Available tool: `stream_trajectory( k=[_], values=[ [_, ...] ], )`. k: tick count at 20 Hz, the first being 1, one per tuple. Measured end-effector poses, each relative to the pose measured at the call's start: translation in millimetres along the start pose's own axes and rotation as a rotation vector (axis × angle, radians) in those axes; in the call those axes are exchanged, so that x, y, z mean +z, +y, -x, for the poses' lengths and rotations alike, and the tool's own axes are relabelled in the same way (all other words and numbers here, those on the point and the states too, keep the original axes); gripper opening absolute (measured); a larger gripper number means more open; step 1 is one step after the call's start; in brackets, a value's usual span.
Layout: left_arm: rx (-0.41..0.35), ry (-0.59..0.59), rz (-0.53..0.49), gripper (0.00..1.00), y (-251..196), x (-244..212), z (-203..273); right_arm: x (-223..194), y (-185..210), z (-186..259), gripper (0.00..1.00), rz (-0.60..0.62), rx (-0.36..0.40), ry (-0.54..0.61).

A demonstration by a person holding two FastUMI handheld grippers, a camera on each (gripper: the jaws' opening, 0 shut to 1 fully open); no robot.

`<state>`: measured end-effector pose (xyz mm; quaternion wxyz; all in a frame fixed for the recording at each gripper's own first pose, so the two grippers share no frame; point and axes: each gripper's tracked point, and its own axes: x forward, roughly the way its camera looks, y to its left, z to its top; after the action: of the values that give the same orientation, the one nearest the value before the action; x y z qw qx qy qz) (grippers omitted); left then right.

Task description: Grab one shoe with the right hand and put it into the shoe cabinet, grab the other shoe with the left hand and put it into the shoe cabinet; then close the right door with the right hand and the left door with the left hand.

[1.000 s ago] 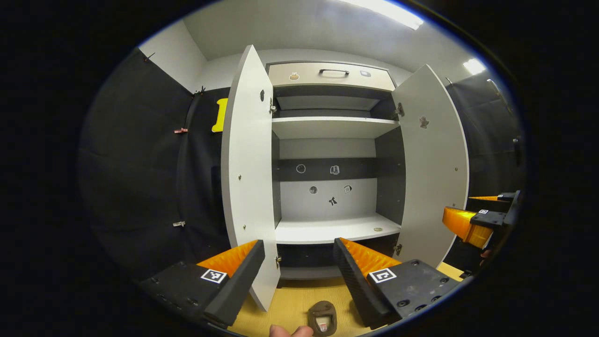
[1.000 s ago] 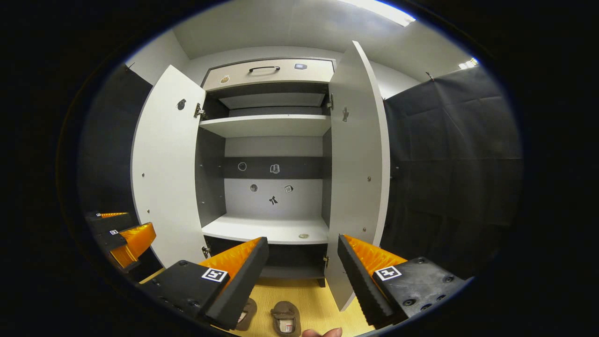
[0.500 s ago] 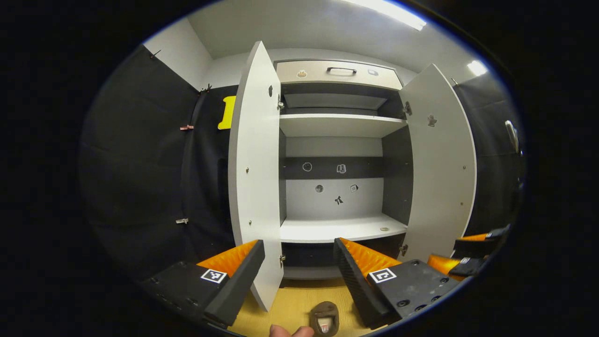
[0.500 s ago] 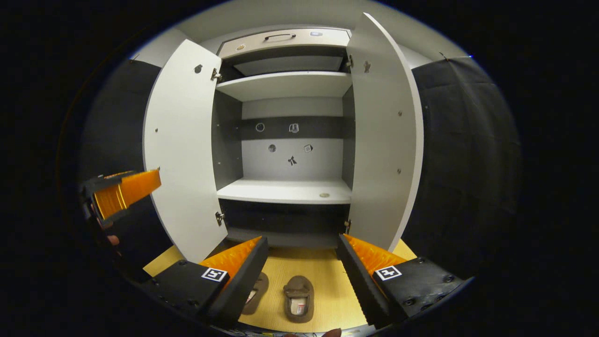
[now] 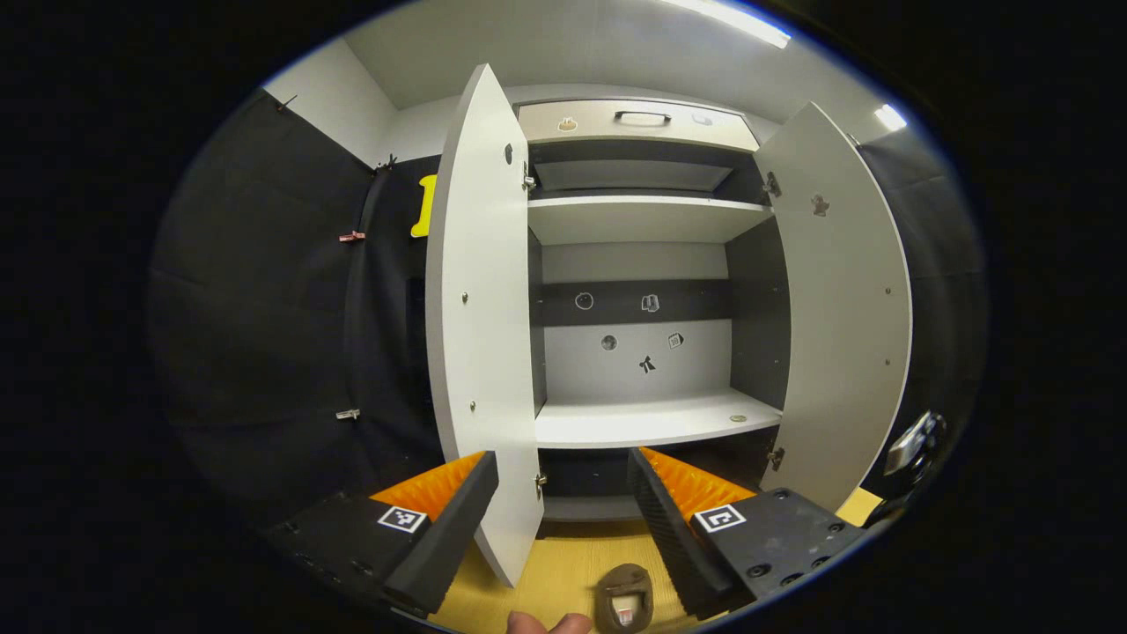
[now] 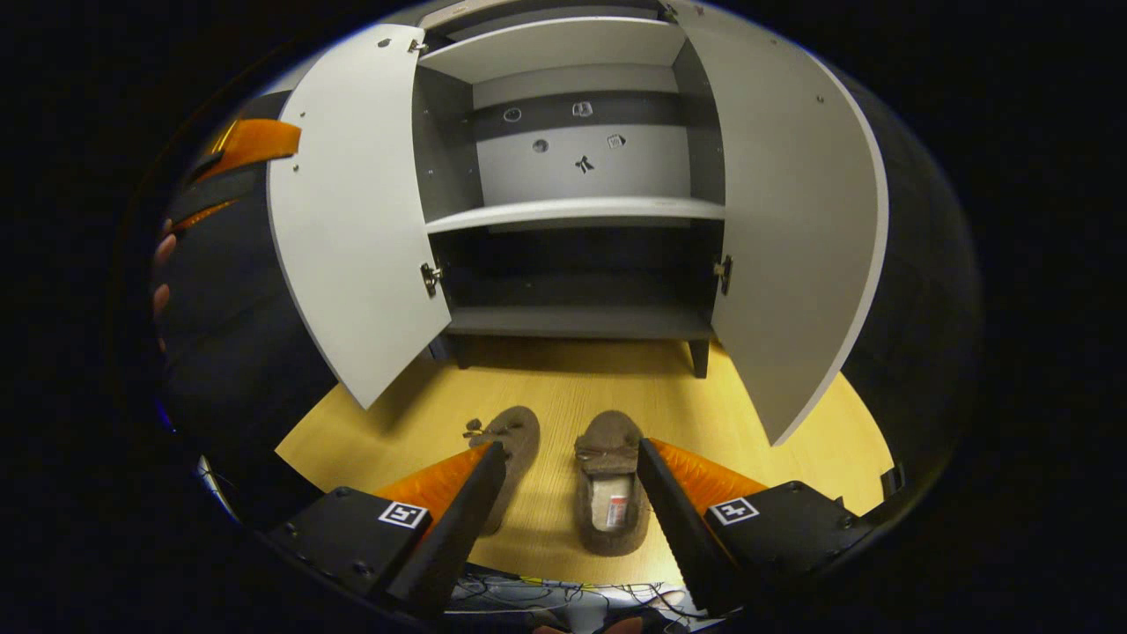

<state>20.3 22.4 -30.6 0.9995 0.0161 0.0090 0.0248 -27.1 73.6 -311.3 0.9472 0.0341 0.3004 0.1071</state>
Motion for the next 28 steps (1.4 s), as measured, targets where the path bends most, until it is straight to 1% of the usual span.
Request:
stream_trajectory(
  k=[2,7,9,11,14,16,17,19,20,21,22,23,24,26,28],
  values=[
    [-0.002,0.007,0.002,0.95,2,-3,-2,-24,-2,-18,1.0,-0.025,-0.003,0.061],
    [-0.005,0.02,0.002,0.95,11,-10,-8,-62,-9,-68,0.98,-0.054,-0.026,0.158],
    [-0.007,0.028,-0.002,0.95,15,-14,-11,-78,-10,-87,0.94,-0.059,-0.033,0.195],
    [-0.005,0.04,-0.001,0.95,19,-19,-13,-95,-12,-106,0.88,-0.067,-0.042,0.232],
    [0.002,0.059,-0.003,0.95,23,-26,-16,-106,-15,-135,0.86,-0.08,-0.056,0.23],
    [0.005,0.07,-0.003,0.95,24,-31,-16,-100,-15,-150,0.73,-0.093,-0.064,0.199],
    [0.004,0.077,0.0,0.95,24,-34,-16,-96,-16,-158,0.71,-0.101,-0.067,0.176],
    [0.002,0.1,0.001,0.95,22,-41,-19,-93,-19,-173,0.63,-0.109,-0.084,0.14],
    [0.002,0.106,-0.005,0.95,21,-43,-19,-95,-24,-177,0.48,-0.106,-0.105,0.134],
    [0.004,0.105,-0.012,0.95,21,-43,-19,-89,-29,-179,0.49,-0.103,-0.126,0.109],
    [0.005,0.103,-0.017,0.95,20,-44,-20,-90,-31,-179,0.34,-0.105,-0.143,0.105],
    [0.003,0.104,-0.019,0.95,19,-44,-20,-90,-31,-179,0.22,-0.109,-0.139,0.109],
    [-0.001,0.107,-0.018,0.95,17,-45,-20,-90,-31,-178,0.16,-0.115,-0.131,0.113],
    [-0.004,0.104,-0.016,0.94,16,-45,-19,-86,-32,-173,0.16,-0.134,-0.12,0.124],
    [-0.002,0.104,-0.018,0.94,16,-45,-17,-78,-35,-162,0.16,-0.126,-0.117,0.119]
  ],
)
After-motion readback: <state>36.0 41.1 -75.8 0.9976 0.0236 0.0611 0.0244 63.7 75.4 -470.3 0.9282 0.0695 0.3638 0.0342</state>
